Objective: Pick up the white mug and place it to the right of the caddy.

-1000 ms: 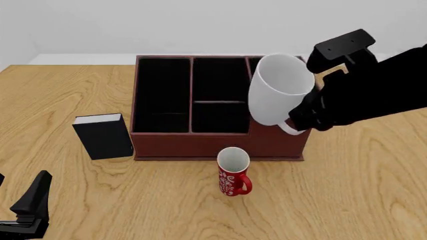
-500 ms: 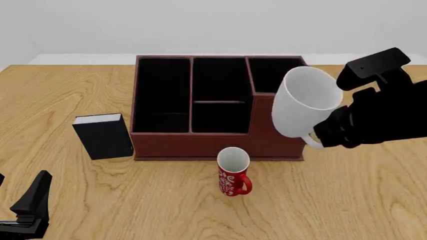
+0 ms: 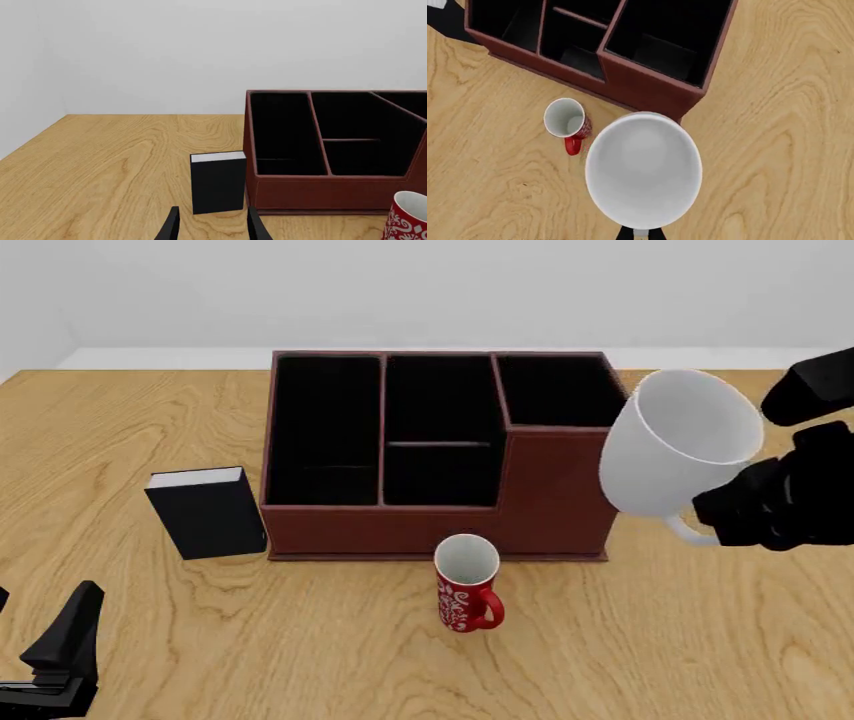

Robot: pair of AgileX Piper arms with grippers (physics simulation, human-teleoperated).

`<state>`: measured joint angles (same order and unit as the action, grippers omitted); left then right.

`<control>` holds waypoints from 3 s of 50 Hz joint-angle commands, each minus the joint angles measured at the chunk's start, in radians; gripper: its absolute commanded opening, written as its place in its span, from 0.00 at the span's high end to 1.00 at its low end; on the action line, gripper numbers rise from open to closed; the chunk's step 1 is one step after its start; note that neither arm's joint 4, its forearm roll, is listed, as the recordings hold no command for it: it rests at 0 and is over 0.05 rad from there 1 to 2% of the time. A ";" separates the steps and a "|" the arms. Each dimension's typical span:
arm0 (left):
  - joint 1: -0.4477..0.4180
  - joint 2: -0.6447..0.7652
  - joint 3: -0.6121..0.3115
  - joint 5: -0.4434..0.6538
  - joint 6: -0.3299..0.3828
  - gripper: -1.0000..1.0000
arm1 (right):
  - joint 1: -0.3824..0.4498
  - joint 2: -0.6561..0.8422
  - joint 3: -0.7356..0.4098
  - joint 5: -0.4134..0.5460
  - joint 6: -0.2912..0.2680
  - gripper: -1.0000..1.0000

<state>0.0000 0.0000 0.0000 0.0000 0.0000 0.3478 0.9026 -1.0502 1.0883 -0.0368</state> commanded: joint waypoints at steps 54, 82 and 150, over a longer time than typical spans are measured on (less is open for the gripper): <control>0.000 0.000 0.000 0.000 0.000 0.00 | -0.315 -0.124 -0.109 0.132 -0.008 1.00; 0.000 0.000 0.000 0.000 0.000 0.00 | -0.383 0.122 -0.237 0.132 -0.028 1.00; 0.000 0.000 0.000 0.000 0.000 0.00 | -0.475 0.567 -0.541 0.131 0.008 1.00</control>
<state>0.0000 0.0000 0.0000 0.0000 0.0000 -0.1034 1.4292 -1.5596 1.2200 -0.0327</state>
